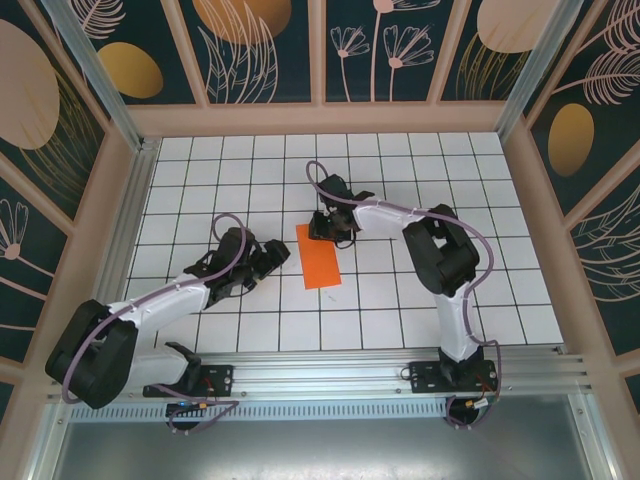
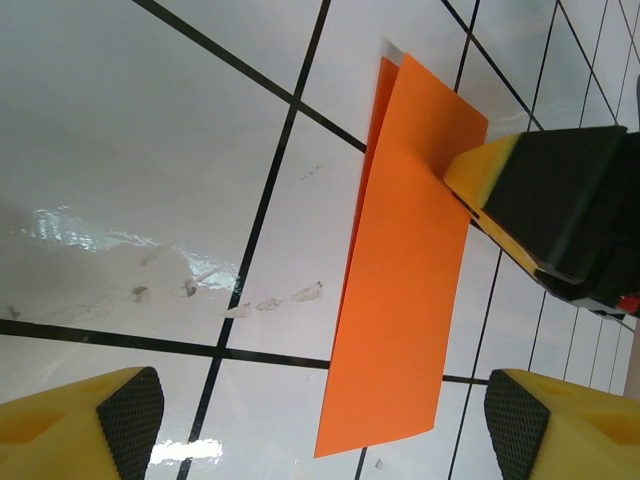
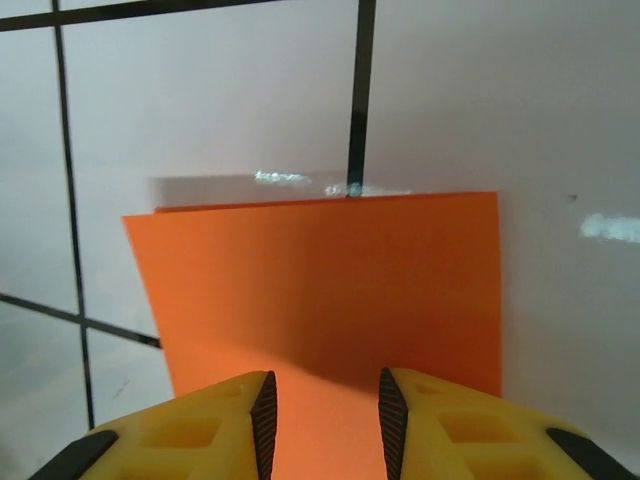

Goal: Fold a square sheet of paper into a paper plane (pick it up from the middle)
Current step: Move the square sheet of paper to the center of the table.

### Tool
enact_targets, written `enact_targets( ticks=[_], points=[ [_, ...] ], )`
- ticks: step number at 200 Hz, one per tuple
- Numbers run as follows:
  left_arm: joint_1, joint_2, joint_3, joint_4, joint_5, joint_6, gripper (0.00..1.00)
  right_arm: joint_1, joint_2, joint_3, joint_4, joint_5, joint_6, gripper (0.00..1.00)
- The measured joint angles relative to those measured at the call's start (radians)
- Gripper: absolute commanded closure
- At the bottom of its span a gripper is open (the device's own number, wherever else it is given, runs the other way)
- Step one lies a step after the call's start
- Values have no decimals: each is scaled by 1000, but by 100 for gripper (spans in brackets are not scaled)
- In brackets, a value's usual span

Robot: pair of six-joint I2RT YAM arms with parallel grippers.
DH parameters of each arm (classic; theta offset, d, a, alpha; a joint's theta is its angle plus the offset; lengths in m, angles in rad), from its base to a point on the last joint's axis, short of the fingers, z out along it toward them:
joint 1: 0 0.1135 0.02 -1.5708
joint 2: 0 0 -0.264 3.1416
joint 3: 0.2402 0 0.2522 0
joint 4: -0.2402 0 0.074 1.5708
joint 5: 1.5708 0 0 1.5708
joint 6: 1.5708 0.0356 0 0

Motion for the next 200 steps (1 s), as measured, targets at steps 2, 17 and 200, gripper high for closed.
enact_targets(
  ticks=[2,17,200],
  points=[
    [0,1,0,2,2,0,14,0,2,1,0,0,0,63],
    [0,18,0,15,25,4,14,-6,13,5,1,2,5,62],
    [-106,229,-6,258,195,-105,28,-103,-26,-163,271,-171,346,60]
  ],
)
